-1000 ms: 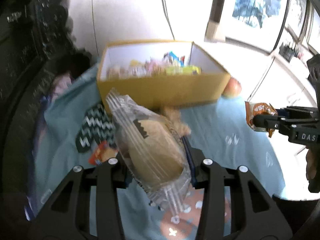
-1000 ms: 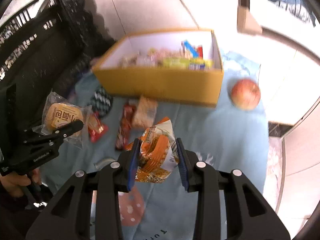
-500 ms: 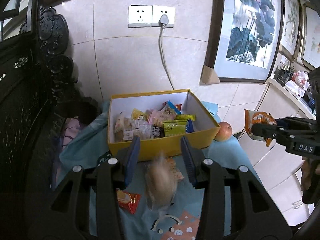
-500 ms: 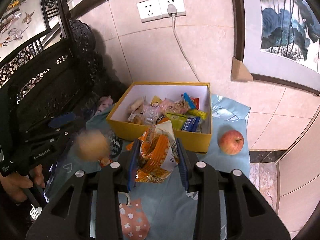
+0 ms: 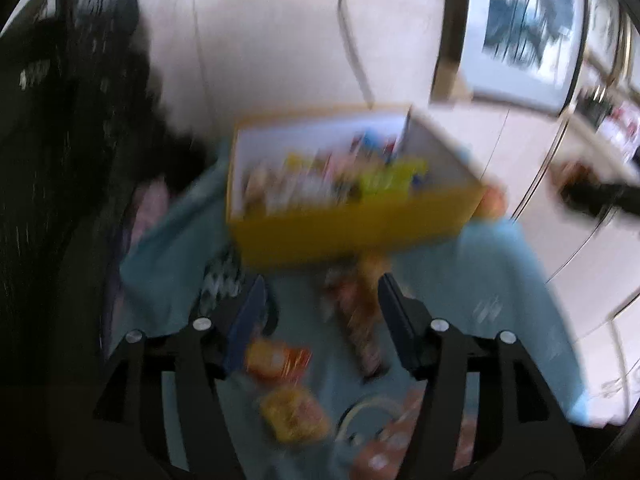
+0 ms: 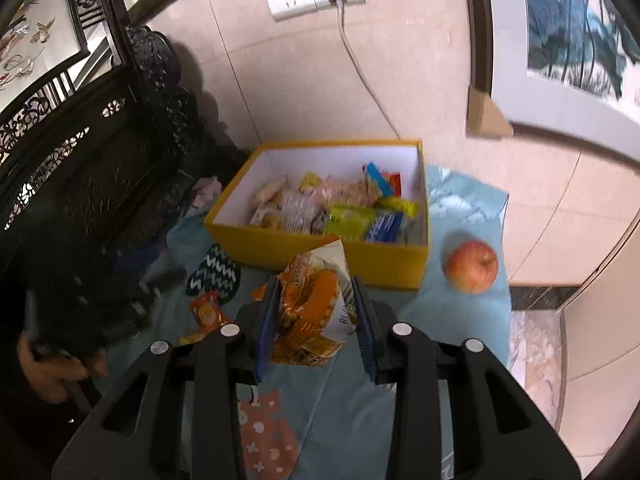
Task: Organize snacks
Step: 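Carry both snacks over the yellow box and open both tools to drop them, then grasp the yellow-labelled bread bun packet with the left tool, then carry the bun packet and orange snack over the box and open both tools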
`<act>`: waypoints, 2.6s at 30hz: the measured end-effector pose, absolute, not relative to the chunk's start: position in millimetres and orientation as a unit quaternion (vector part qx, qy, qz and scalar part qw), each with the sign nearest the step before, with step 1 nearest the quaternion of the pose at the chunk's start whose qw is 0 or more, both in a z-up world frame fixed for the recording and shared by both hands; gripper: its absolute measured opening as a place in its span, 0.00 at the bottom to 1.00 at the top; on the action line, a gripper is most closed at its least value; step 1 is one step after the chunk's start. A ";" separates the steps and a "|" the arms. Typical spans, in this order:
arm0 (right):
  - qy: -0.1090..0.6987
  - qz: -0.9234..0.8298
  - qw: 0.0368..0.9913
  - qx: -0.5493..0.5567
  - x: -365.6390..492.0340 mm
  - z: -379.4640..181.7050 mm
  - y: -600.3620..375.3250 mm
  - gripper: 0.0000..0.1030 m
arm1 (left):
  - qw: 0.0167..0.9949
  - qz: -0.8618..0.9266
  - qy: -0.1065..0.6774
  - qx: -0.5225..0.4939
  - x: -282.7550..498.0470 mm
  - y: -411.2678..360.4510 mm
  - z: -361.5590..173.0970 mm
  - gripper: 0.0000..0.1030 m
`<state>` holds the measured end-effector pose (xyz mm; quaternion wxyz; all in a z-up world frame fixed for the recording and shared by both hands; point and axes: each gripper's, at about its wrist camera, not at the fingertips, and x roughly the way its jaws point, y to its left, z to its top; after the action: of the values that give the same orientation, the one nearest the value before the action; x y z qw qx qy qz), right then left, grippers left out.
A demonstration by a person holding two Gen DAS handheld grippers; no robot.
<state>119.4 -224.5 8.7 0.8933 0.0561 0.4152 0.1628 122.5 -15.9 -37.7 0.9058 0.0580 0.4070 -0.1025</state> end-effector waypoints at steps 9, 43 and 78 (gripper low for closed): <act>0.475 0.169 0.862 0.050 104.6 -46.7 -210.1 0.35 | 0.876 -0.048 0.466 0.113 96.0 -4.7 -162.1 0.54; 0.410 0.182 0.892 0.048 116.1 14.7 -211.1 0.35 | 0.934 -0.135 0.325 0.061 98.9 -32.1 2.6 0.53; 0.370 0.136 0.917 0.060 284.9 55.6 -231.0 0.64 | 0.915 -0.091 0.392 -0.013 296.3 -39.1 15.5 0.98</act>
<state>284.9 -231.0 55.6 0.9169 0.0600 0.3704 0.1359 296.3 -39.1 15.5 0.9154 -0.0127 0.3920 -0.0906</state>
